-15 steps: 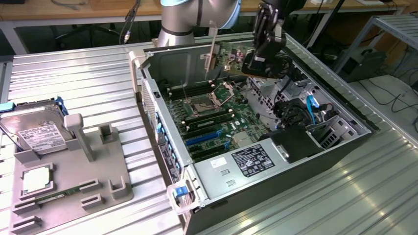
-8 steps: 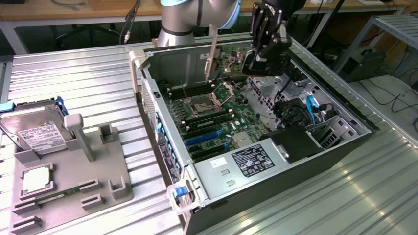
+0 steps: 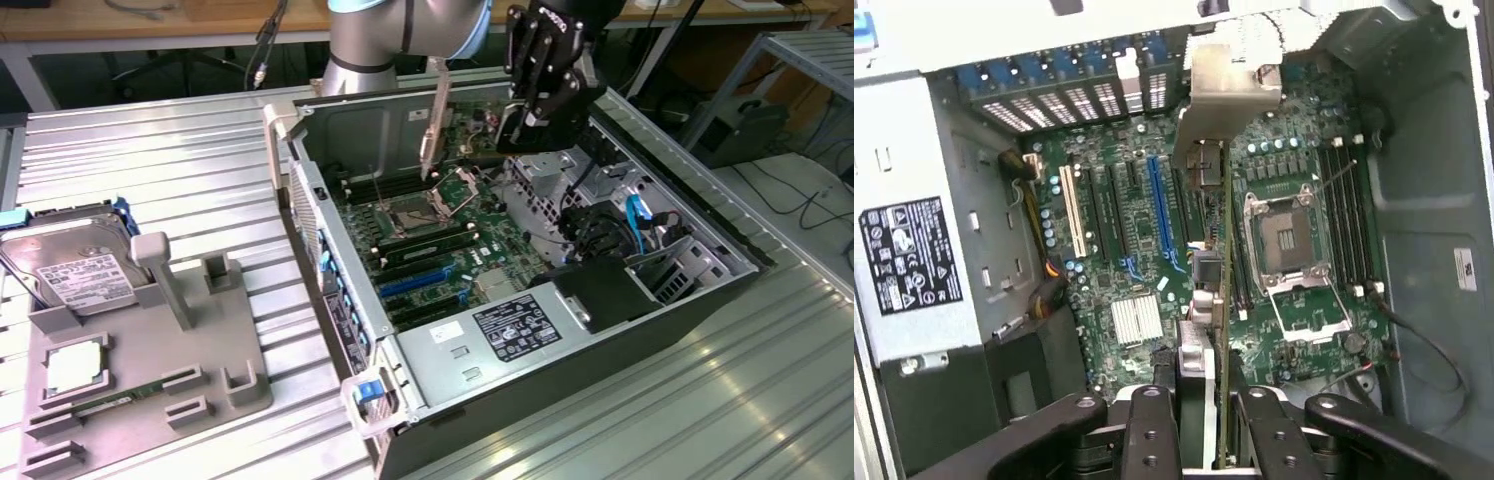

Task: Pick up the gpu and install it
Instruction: 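Insert the gpu into the slot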

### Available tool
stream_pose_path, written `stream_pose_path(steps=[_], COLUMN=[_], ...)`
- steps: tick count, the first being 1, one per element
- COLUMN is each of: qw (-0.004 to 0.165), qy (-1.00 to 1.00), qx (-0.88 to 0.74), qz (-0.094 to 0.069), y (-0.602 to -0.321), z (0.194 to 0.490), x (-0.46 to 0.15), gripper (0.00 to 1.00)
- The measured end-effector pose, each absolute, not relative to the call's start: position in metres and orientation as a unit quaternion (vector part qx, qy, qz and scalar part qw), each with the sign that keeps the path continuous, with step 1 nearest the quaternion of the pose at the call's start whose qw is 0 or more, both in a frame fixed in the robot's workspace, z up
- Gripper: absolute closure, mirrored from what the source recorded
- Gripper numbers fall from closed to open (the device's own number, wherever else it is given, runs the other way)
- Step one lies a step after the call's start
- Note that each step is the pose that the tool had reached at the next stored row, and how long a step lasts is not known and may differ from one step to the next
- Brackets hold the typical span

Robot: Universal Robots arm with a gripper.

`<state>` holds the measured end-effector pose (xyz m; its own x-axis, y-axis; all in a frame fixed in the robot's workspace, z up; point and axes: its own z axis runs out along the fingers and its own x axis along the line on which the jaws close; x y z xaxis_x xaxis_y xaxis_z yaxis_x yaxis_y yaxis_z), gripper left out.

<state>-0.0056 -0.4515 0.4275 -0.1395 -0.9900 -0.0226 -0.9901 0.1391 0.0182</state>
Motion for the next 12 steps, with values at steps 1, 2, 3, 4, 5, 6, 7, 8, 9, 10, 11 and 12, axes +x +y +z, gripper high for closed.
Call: stream_pose_path(steps=[1,2,3,4,5,6,7,8,9,10,11,12], qw=[0.002,0.002,0.002,0.002,0.002,0.002,0.002,0.002,0.002,0.002,0.002,0.002], qy=[0.744,0.737,0.732,0.725,0.72,0.718,0.718,0.718,0.718,0.718,0.718,0.718], qx=[-0.668,-0.675,-0.681,-0.688,-0.694,-0.696,-0.696,-0.696,-0.696,-0.696,-0.696,-0.696], qz=[0.014,0.014,0.014,0.014,0.014,0.014,0.014,0.014,0.014,0.014,0.014,0.014], y=[-0.4515,-0.4515,-0.4515,-0.4515,-0.4515,-0.4515,-0.4515,-0.4515,-0.4515,-0.4515,-0.4515,-0.4515], z=[0.4275,0.4274,0.4274,0.4274,0.4274,0.4274,0.4274,0.4274,0.4274,0.4274,0.4271,0.4261], x=[-0.0056,-0.0056,-0.0056,-0.0057,-0.0057,-0.0057,-0.0057,-0.0057,-0.0056,-0.0056,-0.0056,-0.0056], gripper=[0.72,0.72,0.72,0.72,0.72,0.72,0.72,0.72,0.72,0.72,0.72,0.72])
